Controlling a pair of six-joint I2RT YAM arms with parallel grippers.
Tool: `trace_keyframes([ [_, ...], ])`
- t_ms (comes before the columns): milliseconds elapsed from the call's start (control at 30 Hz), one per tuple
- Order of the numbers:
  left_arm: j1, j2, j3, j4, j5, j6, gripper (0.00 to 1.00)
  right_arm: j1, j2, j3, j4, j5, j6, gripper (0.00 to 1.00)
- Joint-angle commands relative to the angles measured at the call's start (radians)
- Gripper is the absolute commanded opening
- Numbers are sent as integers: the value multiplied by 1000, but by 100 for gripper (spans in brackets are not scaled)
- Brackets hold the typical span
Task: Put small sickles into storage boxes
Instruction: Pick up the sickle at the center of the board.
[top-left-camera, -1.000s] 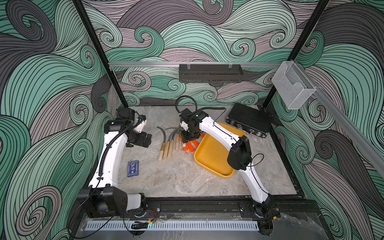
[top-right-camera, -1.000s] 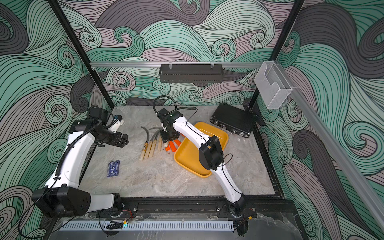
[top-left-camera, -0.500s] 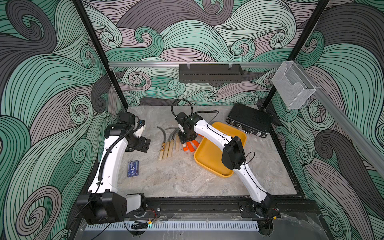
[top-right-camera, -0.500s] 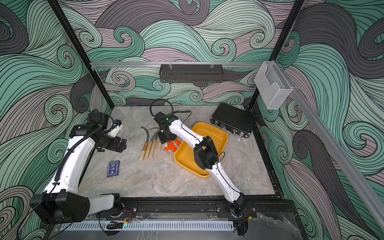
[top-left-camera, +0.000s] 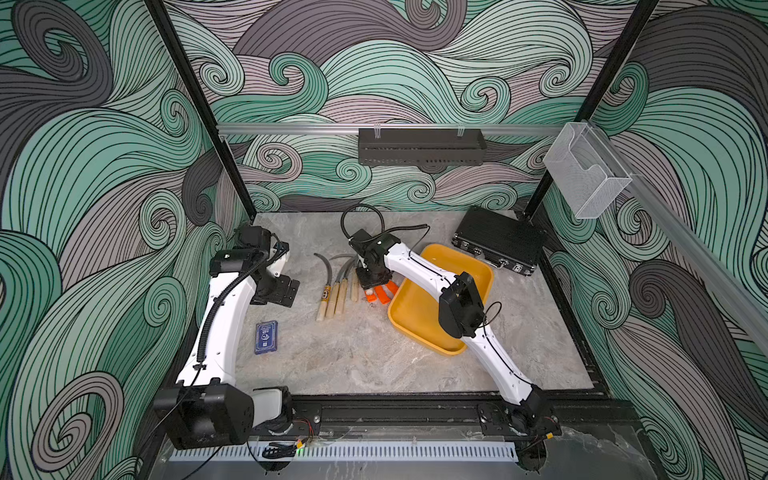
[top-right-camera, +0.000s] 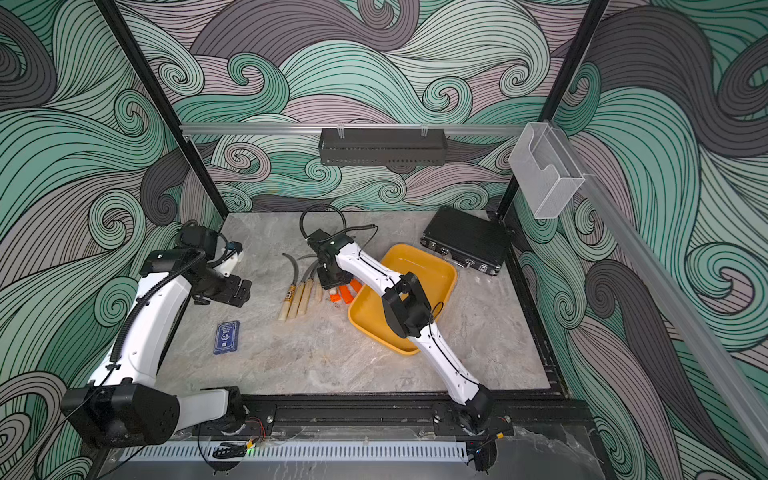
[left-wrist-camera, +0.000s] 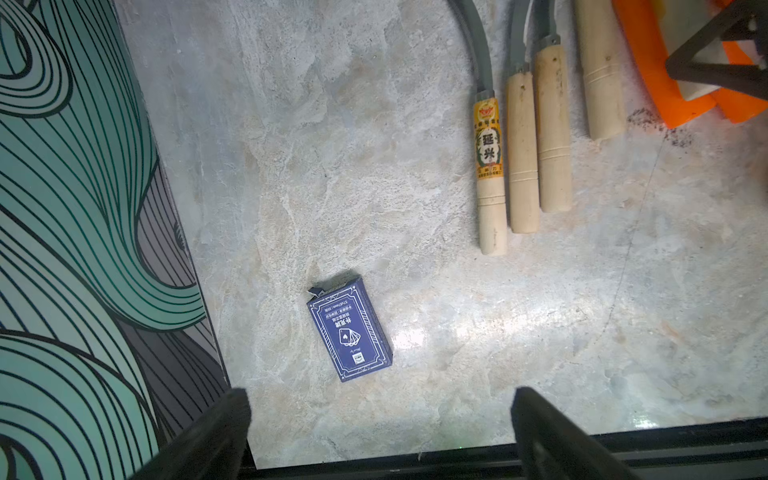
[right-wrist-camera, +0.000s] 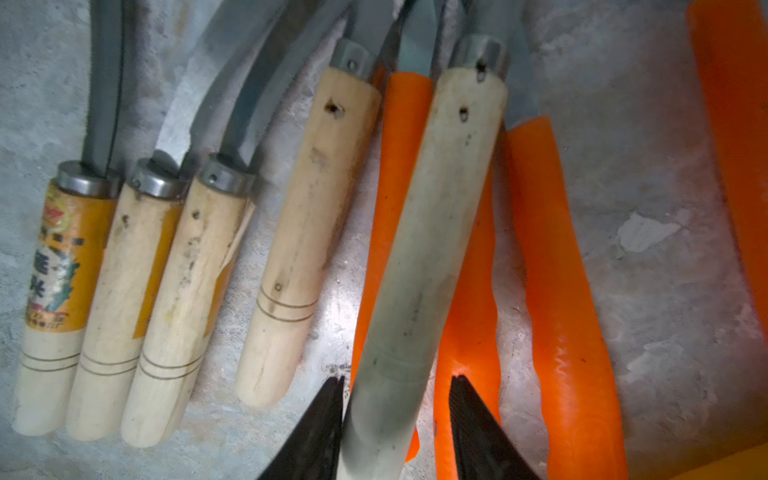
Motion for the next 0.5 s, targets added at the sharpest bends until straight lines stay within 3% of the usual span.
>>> trace_keyframes([
  [0, -5, -27, -8, -23, -13, 8, 99, 6, 9, 35, -6, 15, 13, 43],
  [267, -4, -31, -12, -25, -6, 10, 99, 6, 20, 28, -7, 3, 2, 35],
  [467, -4, -30, -20, -29, -5, 12, 98, 4, 28, 31, -8, -14, 2, 36],
])
